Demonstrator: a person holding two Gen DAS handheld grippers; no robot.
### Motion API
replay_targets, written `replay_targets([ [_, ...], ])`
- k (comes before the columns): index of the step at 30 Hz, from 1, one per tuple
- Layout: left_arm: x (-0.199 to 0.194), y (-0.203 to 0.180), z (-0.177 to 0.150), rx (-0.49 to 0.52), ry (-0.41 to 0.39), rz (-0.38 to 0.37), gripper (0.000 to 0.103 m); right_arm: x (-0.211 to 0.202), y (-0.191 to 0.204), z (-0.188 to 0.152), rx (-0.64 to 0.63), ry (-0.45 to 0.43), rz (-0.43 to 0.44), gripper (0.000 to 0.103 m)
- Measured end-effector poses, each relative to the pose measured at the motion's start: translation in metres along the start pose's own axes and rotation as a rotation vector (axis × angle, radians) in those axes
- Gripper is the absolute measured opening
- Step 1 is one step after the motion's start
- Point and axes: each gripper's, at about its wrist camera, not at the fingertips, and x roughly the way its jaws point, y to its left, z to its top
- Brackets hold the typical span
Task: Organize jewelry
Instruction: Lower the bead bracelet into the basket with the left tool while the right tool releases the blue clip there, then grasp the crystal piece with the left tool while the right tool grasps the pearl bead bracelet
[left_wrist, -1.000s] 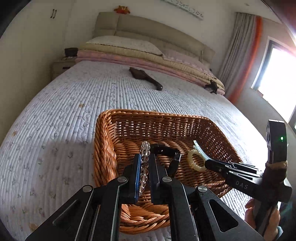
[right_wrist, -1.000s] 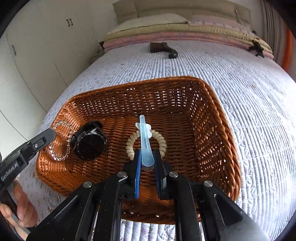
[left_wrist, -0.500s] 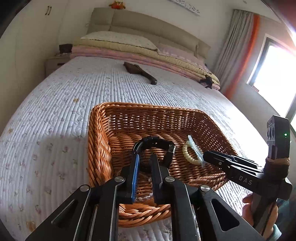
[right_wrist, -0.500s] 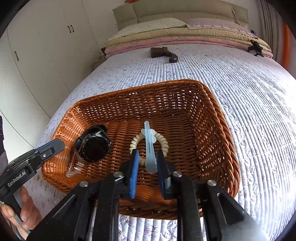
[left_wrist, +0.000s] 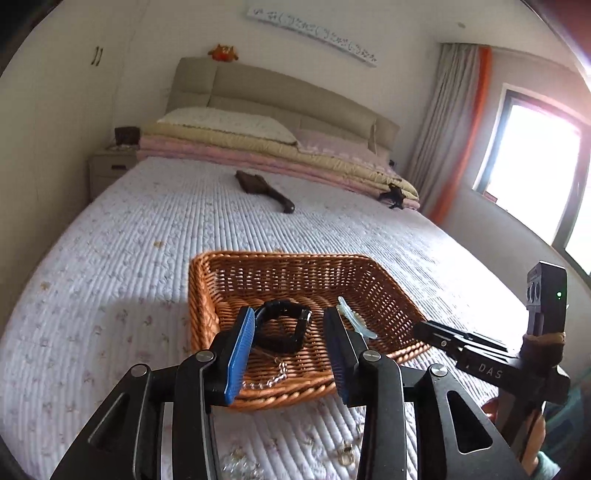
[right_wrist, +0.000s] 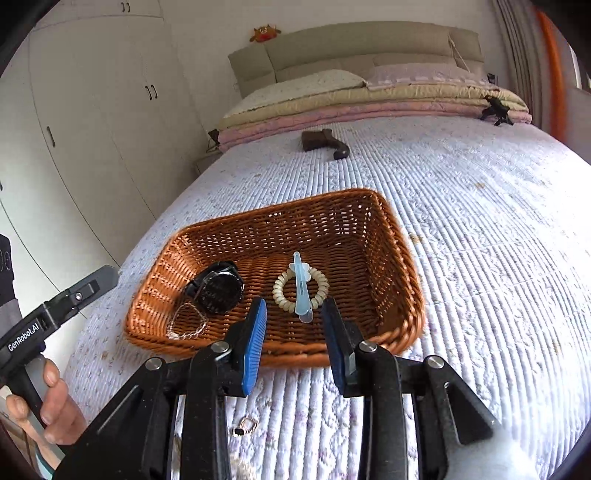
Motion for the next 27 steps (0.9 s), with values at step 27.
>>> replay_targets([
  [27, -0.061, 0.025, -0.092, -0.107, 0.092, 0.094, 0.043, -0.049, 0.04, -0.106, -0.105, 0.039, 0.01, 0.037],
])
